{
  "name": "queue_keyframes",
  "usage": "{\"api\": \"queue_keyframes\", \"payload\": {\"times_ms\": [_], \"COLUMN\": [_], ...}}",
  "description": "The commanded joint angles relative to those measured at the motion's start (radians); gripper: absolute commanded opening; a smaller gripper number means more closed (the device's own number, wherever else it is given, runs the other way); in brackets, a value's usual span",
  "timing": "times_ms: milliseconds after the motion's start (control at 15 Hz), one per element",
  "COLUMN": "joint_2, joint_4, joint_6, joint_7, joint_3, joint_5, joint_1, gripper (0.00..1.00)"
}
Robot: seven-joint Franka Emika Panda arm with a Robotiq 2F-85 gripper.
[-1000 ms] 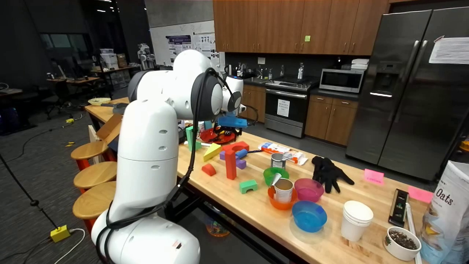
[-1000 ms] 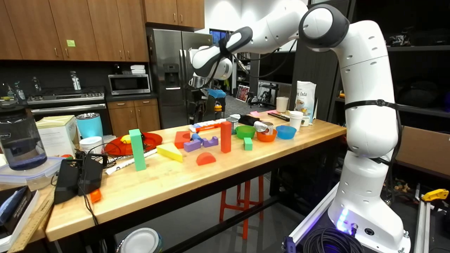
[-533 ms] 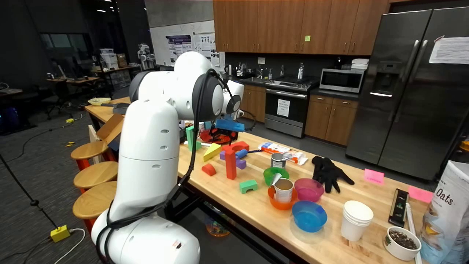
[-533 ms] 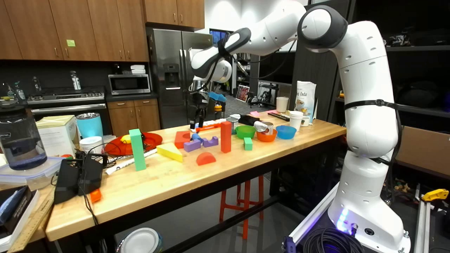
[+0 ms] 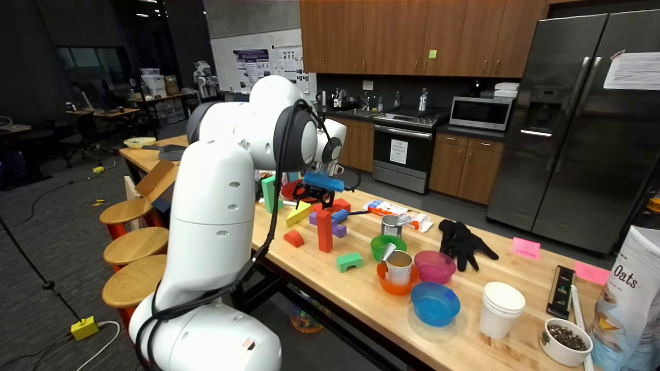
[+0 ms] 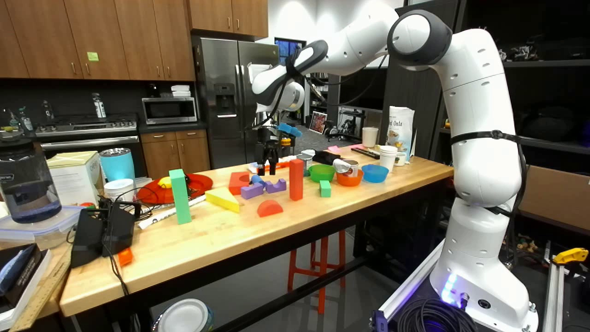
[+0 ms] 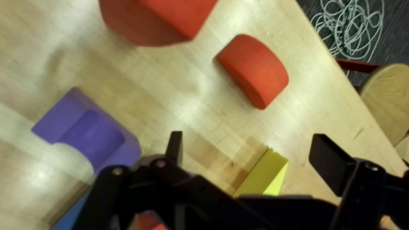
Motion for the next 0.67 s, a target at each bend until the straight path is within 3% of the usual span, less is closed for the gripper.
{"api": "queue_keyframes", "payload": {"times_ms": [0, 333, 600], "joint_2": [0.012, 0.014, 0.021], "joint_4": [0.025, 0.031, 0.070], "joint_6": [-0.180, -0.439, -0.534], "joint_7": [0.000, 0.025, 0.072], "joint_3": [0.004, -0.004, -0.026], "joint_5": [0.004, -0.006, -0.064], "joint_1": [-0.003, 0.006, 0.013], "gripper": [1.00, 1.00, 1.00]}}
